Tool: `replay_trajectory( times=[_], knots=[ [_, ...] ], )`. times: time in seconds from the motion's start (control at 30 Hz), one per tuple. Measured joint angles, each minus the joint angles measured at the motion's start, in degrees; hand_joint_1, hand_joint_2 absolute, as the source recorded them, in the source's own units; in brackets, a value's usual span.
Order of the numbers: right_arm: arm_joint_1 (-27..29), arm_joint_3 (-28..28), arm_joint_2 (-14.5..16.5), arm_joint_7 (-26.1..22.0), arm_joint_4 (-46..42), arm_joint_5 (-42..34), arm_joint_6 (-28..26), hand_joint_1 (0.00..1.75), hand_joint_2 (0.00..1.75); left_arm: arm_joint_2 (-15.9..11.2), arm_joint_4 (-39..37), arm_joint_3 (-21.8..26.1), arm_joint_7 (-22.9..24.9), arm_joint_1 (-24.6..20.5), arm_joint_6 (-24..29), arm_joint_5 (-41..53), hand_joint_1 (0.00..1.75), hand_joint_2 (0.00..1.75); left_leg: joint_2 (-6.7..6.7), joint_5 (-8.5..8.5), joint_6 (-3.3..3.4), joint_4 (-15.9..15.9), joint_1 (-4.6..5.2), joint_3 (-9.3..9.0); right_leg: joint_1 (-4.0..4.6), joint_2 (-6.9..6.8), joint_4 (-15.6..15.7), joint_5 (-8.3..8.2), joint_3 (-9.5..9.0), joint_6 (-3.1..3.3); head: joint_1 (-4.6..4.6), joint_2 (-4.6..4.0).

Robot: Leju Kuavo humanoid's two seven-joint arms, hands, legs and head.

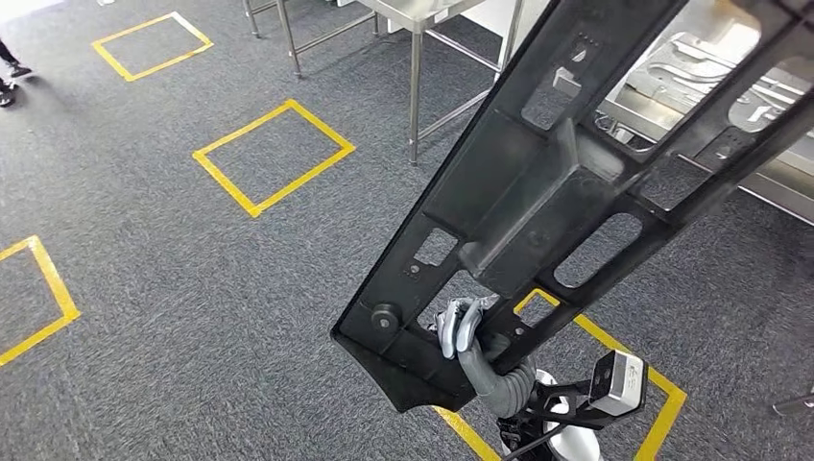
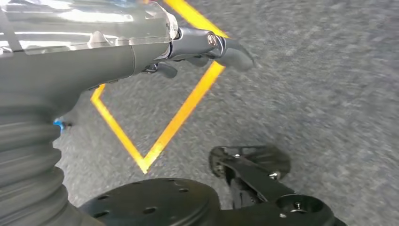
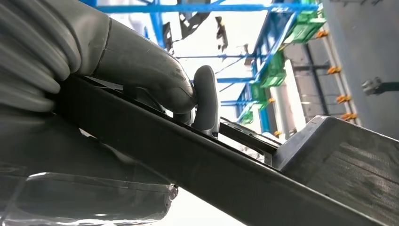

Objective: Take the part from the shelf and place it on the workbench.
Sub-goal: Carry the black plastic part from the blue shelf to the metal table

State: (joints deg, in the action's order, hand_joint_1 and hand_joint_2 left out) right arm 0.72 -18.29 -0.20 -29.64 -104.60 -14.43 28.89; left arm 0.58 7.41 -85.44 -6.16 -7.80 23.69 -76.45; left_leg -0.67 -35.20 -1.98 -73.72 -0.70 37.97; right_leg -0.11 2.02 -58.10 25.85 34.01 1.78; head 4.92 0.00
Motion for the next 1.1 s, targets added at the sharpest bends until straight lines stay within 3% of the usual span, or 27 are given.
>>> replay_trajectory(
  times=[0.03, 0.07, 0.13, 0.2, 0.27, 0.33, 0.4, 0.47, 0.5, 0.53, 0.63, 0.7, 0.77, 0.83, 0.87, 0.93, 0.97, 1.0, 1.03, 1.1],
  knots=[
    [0.0, -0.1, 0.0, 0.0, 0.2, -0.1, 0.0, 1.75, 1.75, 0.0, 0.0, 0.0, 0.0, -0.1, 0.0, 0.0, 0.00, 1.75, 0.14, 1.57, 0.07, 1.5, 0.00, -0.42, 0.01, 0.77, -0.1, 0.05, -0.03, -0.04, 0.00, 0.00],
    [0.0, -0.1, 0.0, -0.2, 0.4, -0.2, 0.0, 1.75, 1.75, 0.0, 0.0, 0.0, 0.2, -0.1, 0.0, 0.1, 0.00, 1.75, 0.63, 3.86, 0.21, 4.8, -0.02, -1.76, -0.02, 1.54, -0.3, 0.13, -0.05, -0.15, 0.00, 0.00],
    [-0.1, -0.2, 0.0, -0.7, 0.8, -0.5, -0.1, 1.75, 1.75, -0.2, 0.0, 0.0, 0.6, 0.2, 0.0, 0.2, 0.00, 1.75, 3.19, 7.03, 0.65, 12.0, -0.15, -4.72, -0.10, 2.99, -0.7, 0.30, 0.16, -0.53, -0.01, 0.00],
    [0.0, -0.1, 0.0, -1.3, 1.0, -0.7, -0.2, 1.75, 1.75, -0.3, 0.0, -0.1, 1.2, 0.5, 0.1, 0.5, 0.00, 1.75, 4.90, 7.52, 1.08, 15.0, -0.11, -5.91, -0.28, 4.15, -0.9, 0.18, 0.65, -1.19, -0.01, 0.00],
    [0.2, -0.1, -0.1, -1.8, 1.2, -0.7, -0.4, 1.75, 1.75, -0.3, 0.0, -0.1, 1.5, 0.5, 0.1, 0.7, 0.00, 1.75, 4.08, 7.73, 1.64, 15.5, -0.12, -6.07, -0.42, 5.03, -0.8, -0.08, 0.95, -1.96, -0.01, 0.00],
    [0.5, -0.1, -0.2, -2.3, 1.2, -0.6, -0.9, 1.75, 1.75, -0.3, 0.0, -0.1, 1.6, 0.5, 0.1, 0.8, 0.00, 1.75, 2.83, 8.12, 2.40, 16.2, -0.36, -6.38, -0.23, 3.31, -2.1, 0.86, 1.64, -2.48, -0.02, 0.00],
    [0.7, -0.1, -0.4, -2.8, 1.3, -0.4, -1.2, 1.75, 1.75, -0.4, 0.0, -0.2, 1.6, 0.6, 0.2, 0.9, 0.00, 1.75, 1.35, 8.26, 2.91, 16.6, -0.32, -6.58, -0.19, 0.14, -7.8, 3.91, 4.43, -2.85, -0.02, 0.00],
    [1.0, -0.1, -0.6, -3.0, 1.4, -0.3, -1.4, 1.75, 1.75, -0.5, 0.0, -0.2, 1.6, 0.9, 0.2, 0.9, 0.00, 1.75, -0.18, 8.15, 3.04, 16.6, -0.18, -6.58, -0.50, -1.20, -14.5, 6.45, 7.92, -3.25, -0.02, 0.00],
    [1.2, -0.1, -0.7, -3.0, 1.4, -0.3, -1.5, 1.75, 1.75, -0.5, 0.0, -0.3, 1.6, 0.9, 0.2, 0.9, 0.00, 1.75, -0.91, 8.07, 3.01, 16.6, -0.16, -6.61, -0.66, -1.46, -15.9, 6.41, 8.64, -3.42, -0.02, 0.00],
    [1.3, -0.1, -0.8, -3.1, 1.4, -0.2, -1.6, 1.75, 1.75, -0.5, 0.0, -0.3, 1.5, 0.9, 0.2, 1.0, 0.00, 1.75, -1.59, 7.96, 2.92, 16.6, -0.17, -6.70, -0.81, -1.72, -14.9, 5.32, 8.15, -3.54, -0.02, 0.00],
    [1.5, -0.1, -1.0, -3.2, 1.4, -0.1, -2.1, 1.75, 1.75, -0.5, 0.0, -0.3, 0.9, 0.7, 0.1, 1.2, 0.00, 1.75, -3.32, 7.46, 2.27, 16.5, -0.02, -7.26, -0.75, -4.42, -4.0, 0.53, 2.31, -3.25, -0.02, 0.00],
    [1.4, -0.1, -1.1, -3.3, 1.4, -0.1, -2.1, 1.75, 1.75, -0.5, 0.0, -0.4, 0.4, 0.6, 0.1, 1.3, 0.00, 1.75, -4.22, 7.09, 1.63, 16.5, 0.24, -7.61, -0.30, -5.57, -0.4, -0.09, 0.52, -2.64, -0.02, 0.00],
    [1.4, -0.1, -1.1, -3.3, 1.4, -0.1, -2.2, 1.75, 1.75, -0.5, 0.0, -0.5, 0.1, 0.5, 0.1, 1.4, 0.00, 1.75, -5.24, 6.81, 0.98, 16.6, 0.30, -7.93, -0.13, -4.44, -0.3, -0.07, 0.58, -2.00, -0.02, 0.00],
    [1.3, -0.1, -1.2, -3.2, 1.4, -0.1, -2.3, 1.75, 1.75, -0.5, 0.0, -0.6, 0.0, 0.2, 0.1, 1.4, 0.00, 1.75, -4.36, 5.69, 0.39, 15.3, 0.08, -7.74, -0.35, -3.27, 0.1, -0.27, 0.38, -1.32, -0.02, 0.00],
    [1.2, -0.1, -1.2, -3.2, 1.4, -0.2, -2.3, 1.75, 1.75, -0.5, 0.0, -0.6, 0.0, 0.1, 0.1, 1.4, 0.00, 1.75, -3.18, 4.32, 0.18, 13.2, -0.07, -6.88, -0.52, -2.71, 0.3, -0.38, 0.25, -0.98, -0.02, 0.00],
    [0.9, -0.2, -1.2, -3.1, 1.4, -0.3, -2.4, 1.75, 1.75, -0.5, 0.0, -0.7, -0.1, 0.2, 0.0, 1.3, 0.00, 1.75, -0.77, 0.60, -0.03, 5.7, -0.23, -3.44, -0.54, -1.61, 0.4, -0.36, 0.21, -0.57, -0.02, 0.00],
    [0.8, -0.2, -1.2, -3.1, 1.5, -0.4, -2.5, 1.75, 1.75, -0.5, 0.0, -0.7, -0.1, 0.1, 0.0, 1.3, 0.00, 1.75, -0.30, -0.72, -0.11, 2.1, -0.25, -1.63, -0.47, -0.94, 0.4, -0.33, 0.19, -0.49, -0.02, 0.00],
    [0.8, -0.3, -1.2, -3.1, 1.5, -0.4, -2.5, 1.75, 1.75, -0.5, 0.0, -0.7, -0.1, 0.0, 0.0, 1.3, 0.00, 1.75, -0.09, -0.99, -0.13, 0.0, -0.24, -0.51, -0.40, -0.24, 0.3, -0.31, 0.15, -0.46, -0.02, 0.00],
    [0.8, -0.3, -1.2, -3.0, 1.6, -0.4, -2.6, 1.75, 1.75, -0.5, 0.0, -0.7, -0.1, -0.1, 0.0, 1.2, 0.00, 1.75, 0.03, -0.09, -0.06, 0.1, -0.24, -0.40, -0.34, 0.49, 0.2, -0.29, 0.08, -0.47, -0.02, 0.00],
    [0.8, -0.3, -1.2, -3.0, 1.8, -0.6, -2.8, 1.75, 1.75, -0.5, 0.0, -0.7, -0.1, -0.1, 0.0, 1.3, 0.00, 1.75, 1.00, 4.19, 0.33, 6.3, -0.25, -2.93, -0.33, 2.01, 0.1, -0.21, -0.08, -0.60, -0.02, 0.00]
  ],
)
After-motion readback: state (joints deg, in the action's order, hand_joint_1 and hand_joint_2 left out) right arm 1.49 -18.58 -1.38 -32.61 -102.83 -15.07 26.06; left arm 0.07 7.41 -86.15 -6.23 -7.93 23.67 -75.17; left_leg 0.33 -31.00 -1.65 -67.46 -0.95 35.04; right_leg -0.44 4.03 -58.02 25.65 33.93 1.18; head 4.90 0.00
